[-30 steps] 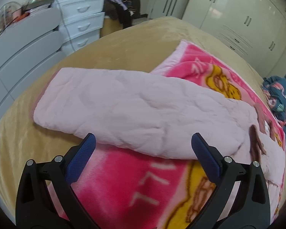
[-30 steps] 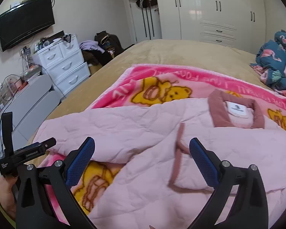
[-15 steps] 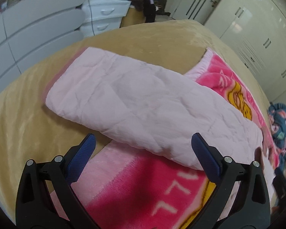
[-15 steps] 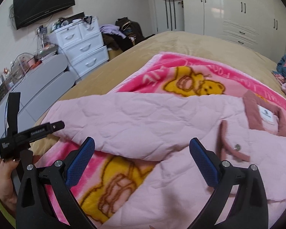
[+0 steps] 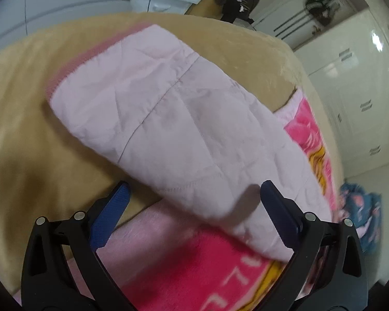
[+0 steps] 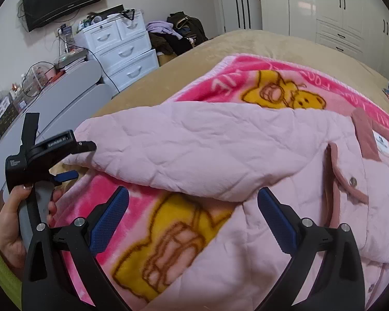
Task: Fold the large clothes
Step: 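Grasp the other sleeve cuff with the left tool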
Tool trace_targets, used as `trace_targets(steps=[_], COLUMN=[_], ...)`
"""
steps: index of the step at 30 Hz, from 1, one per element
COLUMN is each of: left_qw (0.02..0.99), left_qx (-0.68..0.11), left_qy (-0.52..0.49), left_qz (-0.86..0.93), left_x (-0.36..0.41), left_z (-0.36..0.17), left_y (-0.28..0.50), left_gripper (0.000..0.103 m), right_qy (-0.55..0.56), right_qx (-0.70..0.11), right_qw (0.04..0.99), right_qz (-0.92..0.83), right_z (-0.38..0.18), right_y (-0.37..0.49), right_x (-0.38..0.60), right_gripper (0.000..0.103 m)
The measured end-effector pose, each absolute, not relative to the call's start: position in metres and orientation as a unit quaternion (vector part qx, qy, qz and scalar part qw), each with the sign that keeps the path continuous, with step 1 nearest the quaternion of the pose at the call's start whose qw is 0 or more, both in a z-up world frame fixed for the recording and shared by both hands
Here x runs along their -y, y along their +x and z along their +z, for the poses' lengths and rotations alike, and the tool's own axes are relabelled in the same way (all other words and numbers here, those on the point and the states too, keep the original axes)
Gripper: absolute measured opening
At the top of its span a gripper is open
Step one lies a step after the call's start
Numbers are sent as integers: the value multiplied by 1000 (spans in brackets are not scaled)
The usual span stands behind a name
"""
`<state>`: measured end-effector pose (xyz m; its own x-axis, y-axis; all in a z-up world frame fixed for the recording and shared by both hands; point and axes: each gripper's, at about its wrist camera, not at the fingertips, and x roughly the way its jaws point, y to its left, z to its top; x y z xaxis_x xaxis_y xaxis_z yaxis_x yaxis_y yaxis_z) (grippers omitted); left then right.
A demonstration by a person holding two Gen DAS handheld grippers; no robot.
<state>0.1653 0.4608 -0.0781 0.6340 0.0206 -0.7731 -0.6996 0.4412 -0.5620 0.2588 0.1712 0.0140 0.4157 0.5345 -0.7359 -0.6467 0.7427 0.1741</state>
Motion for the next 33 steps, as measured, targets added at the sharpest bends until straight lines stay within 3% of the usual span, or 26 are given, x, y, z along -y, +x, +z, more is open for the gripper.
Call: trace_targets(steps=[8,10,11,12,13,14,17,33], left_qw=[781,786,791,797,802,813,830,916], left_qx=[-309,-288,-284,-283,-280,-266,-237,-143], left_qy=[-488,-493,-485,-470,-460,-447,-436,-335], left_qz=[239,239,243,252,258,263,255,171], left_x=[-478,-479,-478,-475,-475,-474,-474,-403], left_z=[-81,-77,-73,-68,-64,-55,-34,69], left_y=[165,159,159,158,157,153,148,141], left_gripper=[94,90,79,60,51,34,16,12], right_qy=[-47,-44,-41,-37,-32,-26,-16,45], right_qx=[-416,-414,-413,-413,-413,-413,-413,-398], right_qw=[846,849,852,854,855,856,860,878], right_qz=[330,324,320,316,313,309,300,261], right_z=[13,14,15,16,16,17,18,48], right_y=[267,268,269,271,272,272,272,254], right_x=[-139,-131,-125,-120,-115,-110,-95,-16], right_gripper=[99,99,99,99,99,99,99,99])
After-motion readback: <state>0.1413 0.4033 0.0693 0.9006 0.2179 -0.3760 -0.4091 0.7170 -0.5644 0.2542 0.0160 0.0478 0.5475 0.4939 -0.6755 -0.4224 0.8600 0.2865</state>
